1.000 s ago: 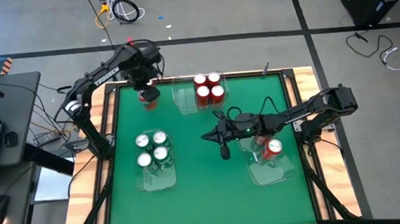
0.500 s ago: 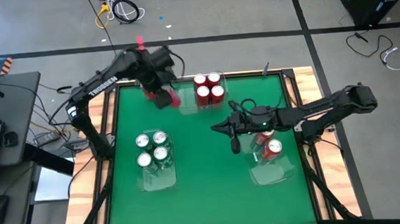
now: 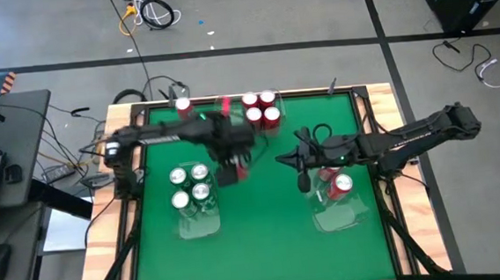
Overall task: Sort soda cans
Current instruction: Put the red soda can into the middle right transparent bin
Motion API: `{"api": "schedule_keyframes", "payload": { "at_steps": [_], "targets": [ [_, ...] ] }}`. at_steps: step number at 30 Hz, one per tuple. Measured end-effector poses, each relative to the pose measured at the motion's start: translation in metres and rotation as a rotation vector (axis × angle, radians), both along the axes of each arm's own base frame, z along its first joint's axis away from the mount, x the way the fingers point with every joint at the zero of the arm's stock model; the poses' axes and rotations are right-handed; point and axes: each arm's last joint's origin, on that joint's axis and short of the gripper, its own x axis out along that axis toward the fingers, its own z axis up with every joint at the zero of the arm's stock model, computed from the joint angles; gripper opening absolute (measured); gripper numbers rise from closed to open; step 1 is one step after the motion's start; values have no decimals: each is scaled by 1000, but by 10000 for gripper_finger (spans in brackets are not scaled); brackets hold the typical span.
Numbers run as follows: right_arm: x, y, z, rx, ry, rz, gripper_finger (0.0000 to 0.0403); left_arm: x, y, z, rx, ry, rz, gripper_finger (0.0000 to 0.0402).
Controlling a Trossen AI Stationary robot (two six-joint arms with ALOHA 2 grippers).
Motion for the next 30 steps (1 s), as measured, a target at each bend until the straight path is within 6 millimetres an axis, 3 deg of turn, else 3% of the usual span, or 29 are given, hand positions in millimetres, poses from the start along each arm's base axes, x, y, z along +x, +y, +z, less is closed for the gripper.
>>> {"api": "schedule_keyframes", "payload": {
  "at_steps": [5,12,22,30],
  "targets": [
    [-1,-1,-4,13,38,-37,0,24,-30,-35,-1,99,-89,230],
    [-2,0,-5,11,45,-36,0,45,-57,-79,11,208,-183,231],
    [-2,0,-5,11,46,-36,0,51,-65,-81,13,161,-212,234],
    [-2,0,-5,25,43,-41,0,51,-65,-81,7,158,-163,284]
  ]
}}
